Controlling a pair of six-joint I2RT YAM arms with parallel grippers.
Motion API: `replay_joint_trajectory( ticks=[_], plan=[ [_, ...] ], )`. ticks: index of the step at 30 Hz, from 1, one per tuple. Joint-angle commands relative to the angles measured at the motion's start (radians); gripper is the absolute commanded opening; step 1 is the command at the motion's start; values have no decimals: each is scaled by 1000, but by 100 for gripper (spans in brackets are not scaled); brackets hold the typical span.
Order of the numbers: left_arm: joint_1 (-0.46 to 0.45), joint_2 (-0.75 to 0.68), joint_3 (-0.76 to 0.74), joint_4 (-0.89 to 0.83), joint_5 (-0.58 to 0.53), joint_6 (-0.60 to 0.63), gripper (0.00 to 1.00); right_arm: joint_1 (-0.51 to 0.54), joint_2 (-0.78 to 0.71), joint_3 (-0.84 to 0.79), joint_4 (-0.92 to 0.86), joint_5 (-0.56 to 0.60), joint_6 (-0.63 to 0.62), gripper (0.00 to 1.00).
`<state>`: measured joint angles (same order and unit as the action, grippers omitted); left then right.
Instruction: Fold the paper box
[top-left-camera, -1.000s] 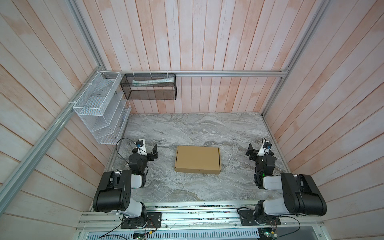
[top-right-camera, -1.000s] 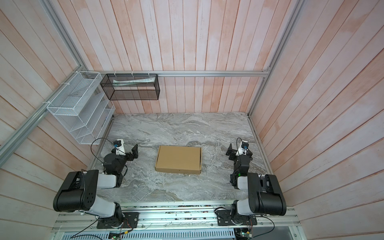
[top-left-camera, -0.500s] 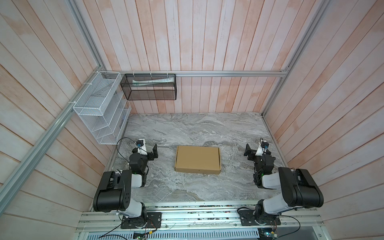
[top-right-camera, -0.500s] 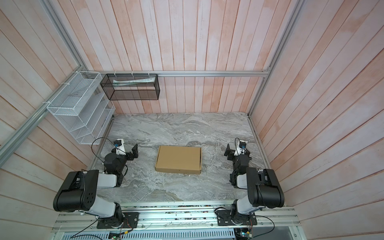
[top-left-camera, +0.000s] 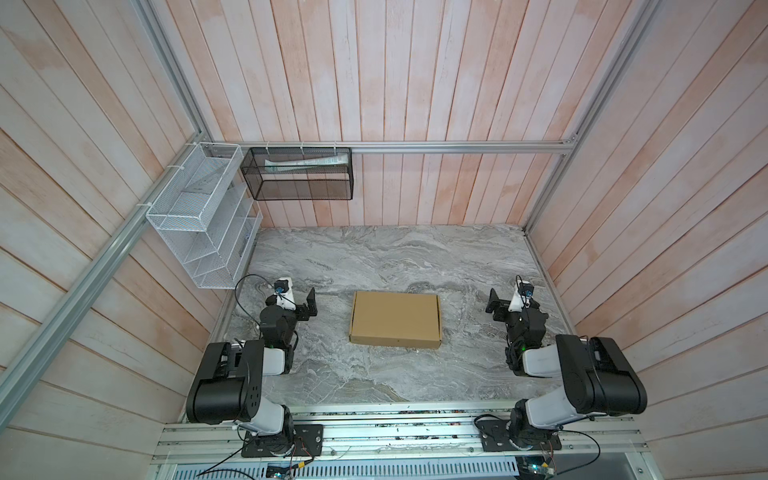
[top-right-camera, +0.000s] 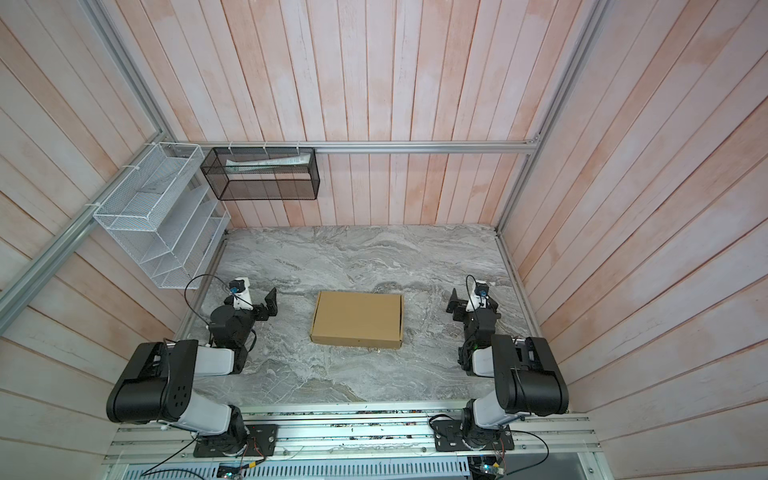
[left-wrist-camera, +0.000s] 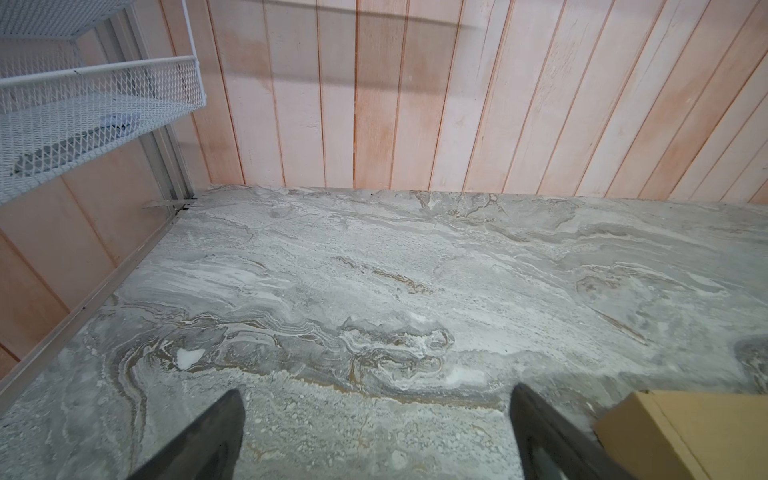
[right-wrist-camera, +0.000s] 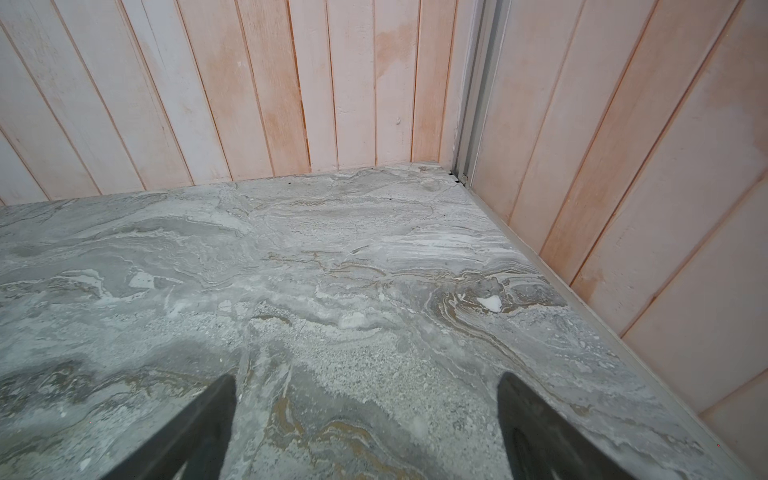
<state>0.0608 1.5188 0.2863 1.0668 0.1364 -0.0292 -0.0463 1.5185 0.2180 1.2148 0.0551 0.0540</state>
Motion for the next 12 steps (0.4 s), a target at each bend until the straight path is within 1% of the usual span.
replay_joint_trajectory(
  ticks=[1,12],
  plan=[
    [-4,12,23,-16,-12,16,100,8,-5,19,-6,17,-11,98],
    [0,15,26,-17,11,17,100,12,-3,21,-7,26,-15,98]
  ],
)
